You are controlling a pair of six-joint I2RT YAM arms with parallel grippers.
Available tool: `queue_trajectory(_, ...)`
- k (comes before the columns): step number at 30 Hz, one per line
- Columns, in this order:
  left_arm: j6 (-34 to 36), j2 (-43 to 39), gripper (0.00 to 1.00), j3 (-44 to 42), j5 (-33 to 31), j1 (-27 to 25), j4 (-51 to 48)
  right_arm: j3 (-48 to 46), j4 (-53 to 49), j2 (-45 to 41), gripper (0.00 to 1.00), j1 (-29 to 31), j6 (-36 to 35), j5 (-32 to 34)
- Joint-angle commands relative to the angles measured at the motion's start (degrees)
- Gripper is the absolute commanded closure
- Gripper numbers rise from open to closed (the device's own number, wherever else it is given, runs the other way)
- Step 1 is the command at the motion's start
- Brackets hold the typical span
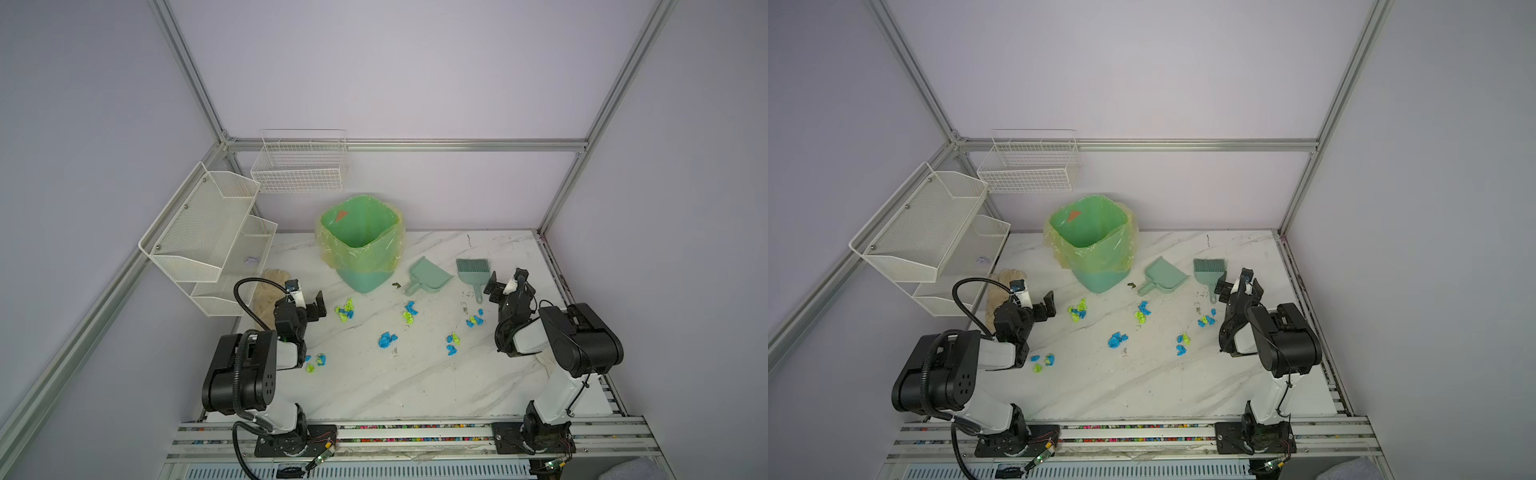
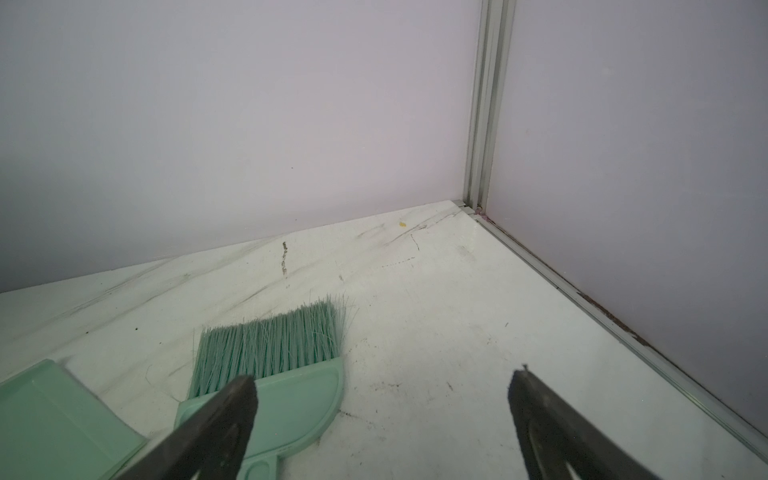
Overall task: Sweep away the paper scraps from the table
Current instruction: 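Move the right gripper toward the mint-green brush handle while the left arm starts forward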
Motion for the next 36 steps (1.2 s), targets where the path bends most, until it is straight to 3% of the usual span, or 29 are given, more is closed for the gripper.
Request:
queue_trajectory(1, 1.63, -0.61, 0.0, 0.46, 0.04, -0.24, 2.09, 0.0, 1.81, -0.43, 0.03, -0.3, -1.05, -0.3)
queue_trajectory(30, 1.63, -0.69, 0.0, 0.45, 0.04, -0.22, 2.02, 0.04, 1.73, -0.52, 0.03, -0.45, -0.79, -0.21)
queue_trajectory(34, -0.09, -3.07, 0.01, -1.4, -4.68, -0.22, 3.39, -0.19, -0.54, -3.15, 0.03, 0.34, -3.67, -4.07)
queue_trajectory(36, -0.81, -6.0, 0.0, -2.13, -7.12, -0.22, 2.05, 0.96, -5.3, -6.49, 0.03, 0.84, -2.84, -0.54)
